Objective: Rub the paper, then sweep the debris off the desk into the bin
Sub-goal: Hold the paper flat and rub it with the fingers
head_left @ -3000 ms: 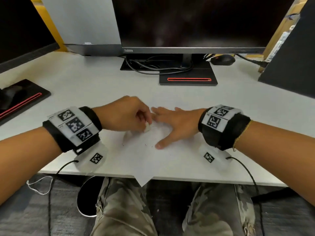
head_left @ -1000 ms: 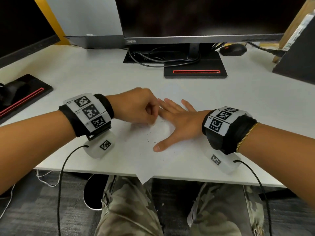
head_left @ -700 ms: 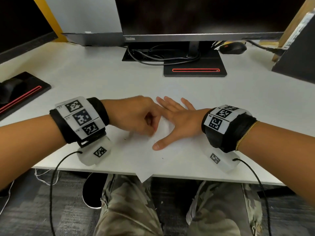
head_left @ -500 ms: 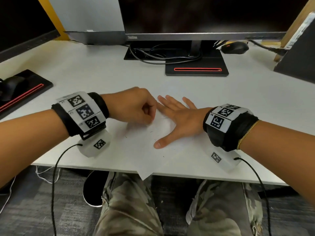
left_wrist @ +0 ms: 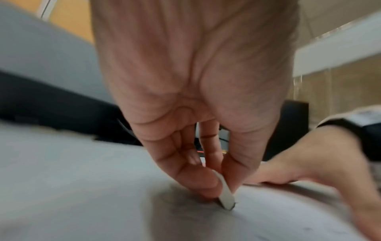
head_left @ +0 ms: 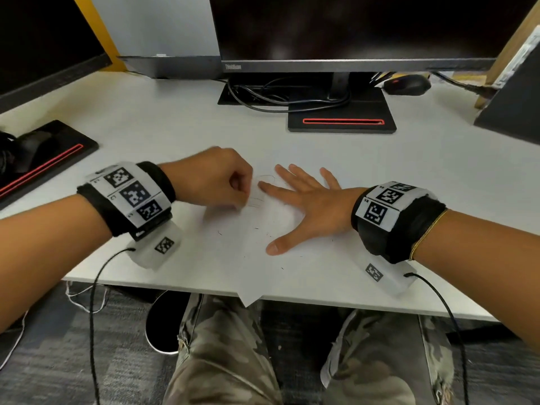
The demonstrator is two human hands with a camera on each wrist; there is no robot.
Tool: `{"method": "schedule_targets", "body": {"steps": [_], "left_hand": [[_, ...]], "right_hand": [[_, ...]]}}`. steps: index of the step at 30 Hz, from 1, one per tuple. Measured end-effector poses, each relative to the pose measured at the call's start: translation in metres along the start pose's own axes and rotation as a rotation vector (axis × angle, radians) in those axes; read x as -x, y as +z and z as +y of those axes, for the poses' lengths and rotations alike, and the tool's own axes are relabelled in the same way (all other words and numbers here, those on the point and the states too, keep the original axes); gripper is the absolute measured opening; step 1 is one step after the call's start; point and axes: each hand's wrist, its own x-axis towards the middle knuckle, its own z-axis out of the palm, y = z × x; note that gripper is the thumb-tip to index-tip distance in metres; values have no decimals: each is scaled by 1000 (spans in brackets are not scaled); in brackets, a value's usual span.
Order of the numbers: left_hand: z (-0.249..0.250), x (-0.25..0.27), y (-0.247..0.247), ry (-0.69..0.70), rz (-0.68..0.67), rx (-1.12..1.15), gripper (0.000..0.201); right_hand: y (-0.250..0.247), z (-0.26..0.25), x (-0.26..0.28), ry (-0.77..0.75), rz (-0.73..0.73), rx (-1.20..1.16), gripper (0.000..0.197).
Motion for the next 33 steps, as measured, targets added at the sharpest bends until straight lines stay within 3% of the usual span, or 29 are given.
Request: {"method": "schedule_targets", "body": {"steps": [2, 5, 10, 14, 18, 23, 27, 31, 33], "left_hand": [[1, 1, -1, 3, 2, -14, 9], [16, 11, 15, 82, -123, 72, 9], [-9, 3, -3, -36, 79, -26, 10], [12, 11, 19, 72, -67, 62, 8], [-12, 3, -4, -55, 92, -40, 9], [4, 20, 18, 74, -90, 48, 6], [-17, 14, -2, -44, 74, -61, 9], [4, 24, 17, 52, -60, 56, 8], [-6, 22, 11, -5, -2, 46, 8]], "right_hand": [[0, -1, 1, 2, 1, 7, 128], [-1, 1, 0, 3, -7, 4, 129], [1, -1, -1, 2, 3, 10, 128], [0, 0, -1, 7, -2, 15, 130], [2, -1, -1, 8, 11, 17, 128], [4, 0, -3, 5, 23, -1, 128], [4, -2, -3, 16, 24, 8, 128], [3, -1, -3, 14, 26, 9, 129], [4, -3, -3, 18, 18, 7, 129]]}}
